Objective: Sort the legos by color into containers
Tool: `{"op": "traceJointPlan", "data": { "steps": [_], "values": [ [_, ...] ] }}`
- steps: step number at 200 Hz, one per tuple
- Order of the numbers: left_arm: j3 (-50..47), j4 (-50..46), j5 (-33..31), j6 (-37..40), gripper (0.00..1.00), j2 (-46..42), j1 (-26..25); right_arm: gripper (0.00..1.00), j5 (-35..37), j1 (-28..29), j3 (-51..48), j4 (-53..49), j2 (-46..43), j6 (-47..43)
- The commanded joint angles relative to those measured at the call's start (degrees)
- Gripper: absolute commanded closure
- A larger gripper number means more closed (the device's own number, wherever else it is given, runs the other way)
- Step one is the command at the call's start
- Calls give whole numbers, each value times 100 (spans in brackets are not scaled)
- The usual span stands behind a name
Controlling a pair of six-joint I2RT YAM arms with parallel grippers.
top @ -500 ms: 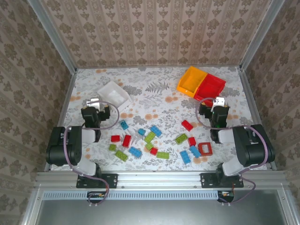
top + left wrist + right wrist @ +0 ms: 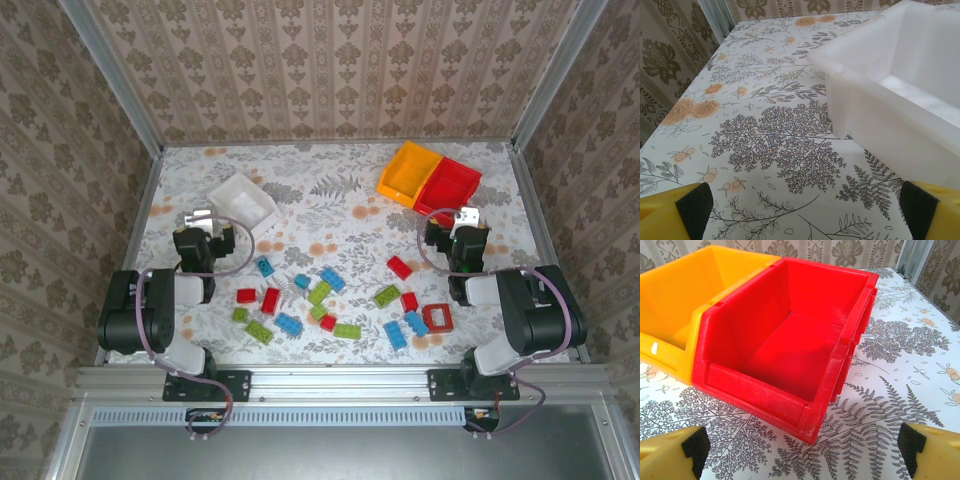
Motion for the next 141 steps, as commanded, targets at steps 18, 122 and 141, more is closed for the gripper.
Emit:
{"op": "traceJointPlan", "data": {
  "steps": [18, 122, 141],
  "values": [
    [40, 163, -54, -7, 0, -21, -13, 0, -74, -7, 80, 110, 10, -30],
    [1597, -3613, -2794, 224, 0, -3238, -1988, 0, 566, 679, 3086, -5820, -3245, 1525],
    [3088, -6968, -2723, -2372, 0, -3386, -1930, 0, -1013, 508, 3642, -6935, -3280, 3121]
  ]
}}
